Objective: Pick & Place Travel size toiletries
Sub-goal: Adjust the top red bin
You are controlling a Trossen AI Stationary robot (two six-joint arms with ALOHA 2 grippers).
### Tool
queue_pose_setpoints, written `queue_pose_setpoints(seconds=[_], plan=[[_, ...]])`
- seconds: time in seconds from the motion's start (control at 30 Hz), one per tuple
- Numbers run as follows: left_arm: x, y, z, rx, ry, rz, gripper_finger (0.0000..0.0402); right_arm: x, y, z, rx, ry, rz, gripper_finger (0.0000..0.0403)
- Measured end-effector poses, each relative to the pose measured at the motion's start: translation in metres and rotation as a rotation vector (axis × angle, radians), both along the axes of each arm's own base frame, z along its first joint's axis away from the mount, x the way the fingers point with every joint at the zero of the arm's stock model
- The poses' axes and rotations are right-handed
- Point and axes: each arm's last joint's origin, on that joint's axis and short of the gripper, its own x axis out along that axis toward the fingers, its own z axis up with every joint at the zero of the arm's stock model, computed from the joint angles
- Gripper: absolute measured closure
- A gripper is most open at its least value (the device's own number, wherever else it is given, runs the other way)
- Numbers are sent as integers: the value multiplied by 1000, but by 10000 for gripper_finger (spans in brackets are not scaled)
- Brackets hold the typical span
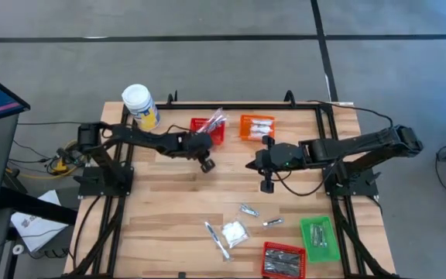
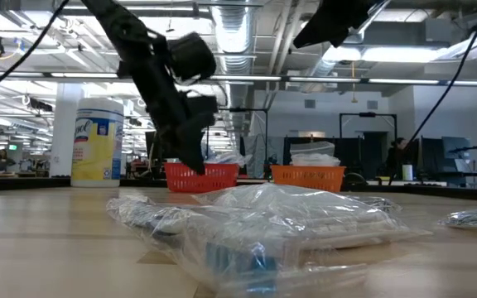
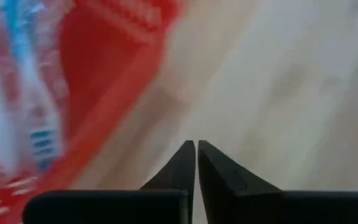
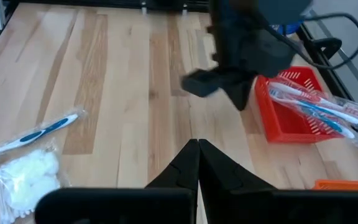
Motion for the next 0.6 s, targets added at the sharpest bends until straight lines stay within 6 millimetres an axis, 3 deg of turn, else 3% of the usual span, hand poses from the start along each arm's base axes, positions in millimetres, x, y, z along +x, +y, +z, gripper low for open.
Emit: queue_pose_setpoints(seconds=[0.17, 0.37, 0.6], plan=[[-4, 30, -10, -2, 8, 100, 400, 0, 0, 1, 1, -8, 0, 403], [-9, 54, -8, 91, -25, 240, 401, 2, -1, 3, 9, -35, -9, 403], [-3, 47, -7, 26, -58, 110, 401, 2, -2, 2, 10, -27, -11, 403]])
